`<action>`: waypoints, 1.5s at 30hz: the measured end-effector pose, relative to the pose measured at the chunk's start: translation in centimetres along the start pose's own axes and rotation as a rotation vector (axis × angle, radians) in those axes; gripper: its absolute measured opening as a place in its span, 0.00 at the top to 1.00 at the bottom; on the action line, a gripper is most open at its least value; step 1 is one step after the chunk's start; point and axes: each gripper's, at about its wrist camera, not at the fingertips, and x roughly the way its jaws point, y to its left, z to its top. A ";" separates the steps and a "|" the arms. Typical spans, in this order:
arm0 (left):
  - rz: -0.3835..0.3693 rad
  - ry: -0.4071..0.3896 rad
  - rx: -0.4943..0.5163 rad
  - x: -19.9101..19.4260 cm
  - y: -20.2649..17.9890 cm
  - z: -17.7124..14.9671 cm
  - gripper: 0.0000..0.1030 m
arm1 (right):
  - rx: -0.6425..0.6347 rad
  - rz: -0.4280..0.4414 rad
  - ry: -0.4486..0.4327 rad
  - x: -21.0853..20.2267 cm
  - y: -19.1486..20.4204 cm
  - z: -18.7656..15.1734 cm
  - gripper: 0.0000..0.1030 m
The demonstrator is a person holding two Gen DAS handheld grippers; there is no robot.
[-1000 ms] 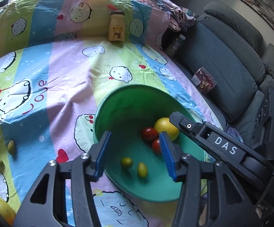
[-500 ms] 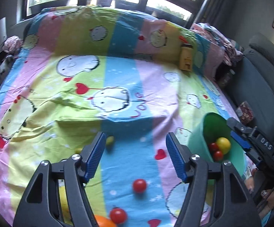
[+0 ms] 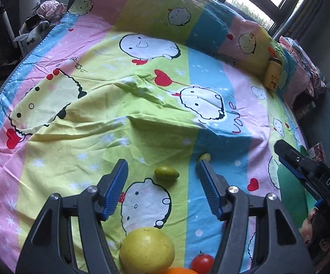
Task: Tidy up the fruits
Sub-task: 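Move both tools back over the remaining green olives, then close the left tool on a green olive while the right tool grasps another olive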
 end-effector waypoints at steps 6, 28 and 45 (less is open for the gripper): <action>-0.007 0.069 0.001 2.2 0.1 -0.1 0.55 | 0.020 0.060 0.148 4.6 1.1 -0.8 0.68; 0.001 0.147 -0.028 4.8 0.3 0.0 0.60 | 0.031 0.069 0.294 9.0 2.7 -1.8 0.78; 0.062 0.120 0.030 5.5 -0.6 -0.2 0.69 | 0.018 0.060 0.284 9.6 3.2 -2.3 0.80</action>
